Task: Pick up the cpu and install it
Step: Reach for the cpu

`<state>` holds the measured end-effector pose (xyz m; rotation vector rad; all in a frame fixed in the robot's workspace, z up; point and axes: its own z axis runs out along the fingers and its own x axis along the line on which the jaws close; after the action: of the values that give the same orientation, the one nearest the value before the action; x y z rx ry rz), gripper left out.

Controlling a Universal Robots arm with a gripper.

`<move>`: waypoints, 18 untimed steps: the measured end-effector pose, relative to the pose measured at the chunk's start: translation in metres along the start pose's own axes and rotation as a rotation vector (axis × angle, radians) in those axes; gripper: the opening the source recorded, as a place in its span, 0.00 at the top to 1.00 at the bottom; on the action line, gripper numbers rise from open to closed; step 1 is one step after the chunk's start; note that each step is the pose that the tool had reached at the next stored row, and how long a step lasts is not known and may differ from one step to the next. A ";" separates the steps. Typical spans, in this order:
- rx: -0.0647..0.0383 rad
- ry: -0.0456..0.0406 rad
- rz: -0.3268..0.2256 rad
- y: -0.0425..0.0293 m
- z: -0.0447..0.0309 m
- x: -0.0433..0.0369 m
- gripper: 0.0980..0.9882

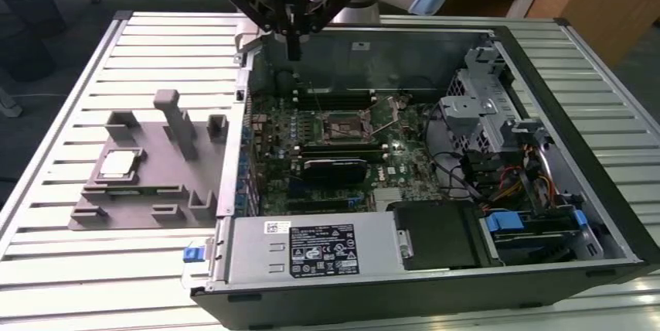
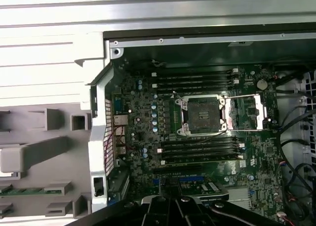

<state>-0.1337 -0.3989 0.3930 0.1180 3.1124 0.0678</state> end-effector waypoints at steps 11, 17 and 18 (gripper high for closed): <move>0.000 0.0001 0.000 -0.0007 0.0005 0.0151 0.99; 0.000 0.0001 0.000 -0.0009 0.0019 0.0253 0.99; 0.000 0.0002 0.000 -0.0010 0.0022 0.0274 0.99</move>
<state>-0.1610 -0.3977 0.3901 0.1178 3.1126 0.0675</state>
